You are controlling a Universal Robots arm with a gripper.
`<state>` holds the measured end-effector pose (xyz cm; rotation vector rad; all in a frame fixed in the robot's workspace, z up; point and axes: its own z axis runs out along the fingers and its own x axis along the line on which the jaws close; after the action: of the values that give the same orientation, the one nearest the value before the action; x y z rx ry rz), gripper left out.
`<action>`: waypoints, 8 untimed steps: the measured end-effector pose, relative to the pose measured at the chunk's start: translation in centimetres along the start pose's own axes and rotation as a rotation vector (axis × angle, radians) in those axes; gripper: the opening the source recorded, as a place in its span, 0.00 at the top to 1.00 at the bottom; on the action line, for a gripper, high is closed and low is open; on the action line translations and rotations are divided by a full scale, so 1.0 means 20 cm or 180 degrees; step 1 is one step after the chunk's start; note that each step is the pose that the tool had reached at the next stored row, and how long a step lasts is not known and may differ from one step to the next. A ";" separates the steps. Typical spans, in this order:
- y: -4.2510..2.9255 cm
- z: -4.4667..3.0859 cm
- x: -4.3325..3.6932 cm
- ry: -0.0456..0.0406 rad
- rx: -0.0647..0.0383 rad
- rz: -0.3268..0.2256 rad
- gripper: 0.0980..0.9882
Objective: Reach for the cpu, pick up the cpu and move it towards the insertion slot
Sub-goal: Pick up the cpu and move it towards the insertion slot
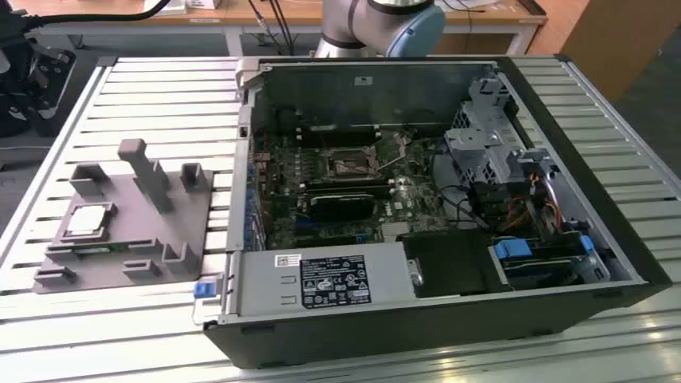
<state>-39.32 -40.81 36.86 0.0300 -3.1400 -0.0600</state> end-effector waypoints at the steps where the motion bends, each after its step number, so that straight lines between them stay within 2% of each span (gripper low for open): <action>1: 0.000 0.000 0.000 0.0000 0.0000 0.0000 0.99; 8: 0.000 0.001 0.007 0.0000 0.0000 0.0000 0.99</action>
<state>-39.46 -40.81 36.84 0.0299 -3.1401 -0.0600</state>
